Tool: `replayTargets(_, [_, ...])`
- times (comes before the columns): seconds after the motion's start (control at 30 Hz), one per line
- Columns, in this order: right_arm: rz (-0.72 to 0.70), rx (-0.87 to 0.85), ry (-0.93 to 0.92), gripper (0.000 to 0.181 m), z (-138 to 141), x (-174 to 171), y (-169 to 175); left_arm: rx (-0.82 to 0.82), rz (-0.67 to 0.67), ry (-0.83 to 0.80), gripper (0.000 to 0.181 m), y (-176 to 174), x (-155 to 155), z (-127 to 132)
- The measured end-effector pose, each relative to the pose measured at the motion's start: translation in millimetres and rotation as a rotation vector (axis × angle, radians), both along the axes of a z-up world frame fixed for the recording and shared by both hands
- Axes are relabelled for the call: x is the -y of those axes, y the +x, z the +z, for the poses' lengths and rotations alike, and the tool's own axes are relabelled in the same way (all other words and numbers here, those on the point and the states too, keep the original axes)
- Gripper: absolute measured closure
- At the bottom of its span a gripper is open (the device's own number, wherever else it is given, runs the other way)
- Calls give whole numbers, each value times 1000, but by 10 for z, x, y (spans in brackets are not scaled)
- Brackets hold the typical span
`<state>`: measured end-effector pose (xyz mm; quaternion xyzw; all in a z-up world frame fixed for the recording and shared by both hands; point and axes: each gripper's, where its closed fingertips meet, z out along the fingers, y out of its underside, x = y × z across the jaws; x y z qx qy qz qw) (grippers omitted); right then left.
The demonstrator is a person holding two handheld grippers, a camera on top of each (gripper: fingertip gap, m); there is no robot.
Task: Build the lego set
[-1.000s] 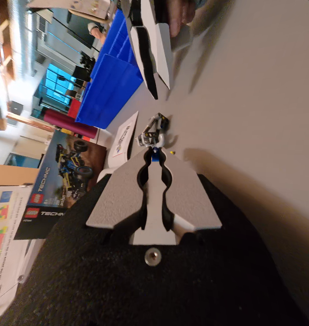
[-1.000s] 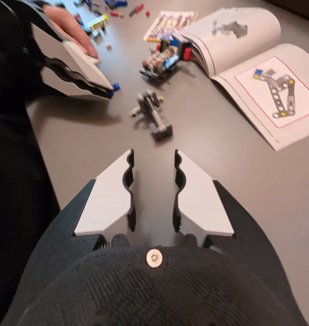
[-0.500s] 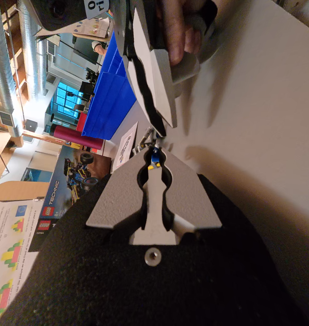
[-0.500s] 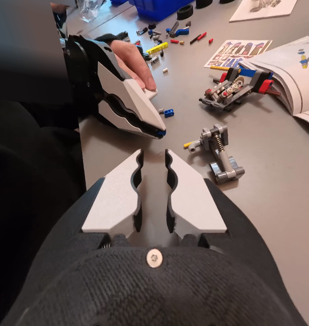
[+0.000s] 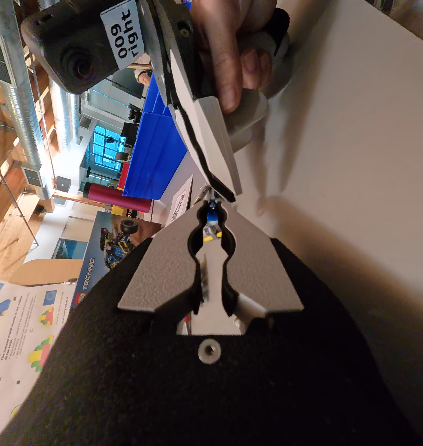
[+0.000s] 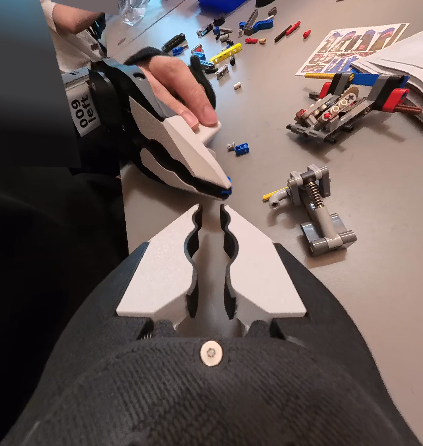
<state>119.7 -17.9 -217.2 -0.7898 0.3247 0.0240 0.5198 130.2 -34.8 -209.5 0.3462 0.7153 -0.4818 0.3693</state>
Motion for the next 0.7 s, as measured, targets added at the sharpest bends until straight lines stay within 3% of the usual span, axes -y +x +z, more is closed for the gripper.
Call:
replayTargets(0.2, [-26, -36, 61, 178, 45, 45, 45, -26, -14, 7, 177, -22, 8, -27])
replayTargets(0.7, [-14, -64, 13, 173, -43, 17, 34, -32, -17, 2, 177, -25, -3, -5])
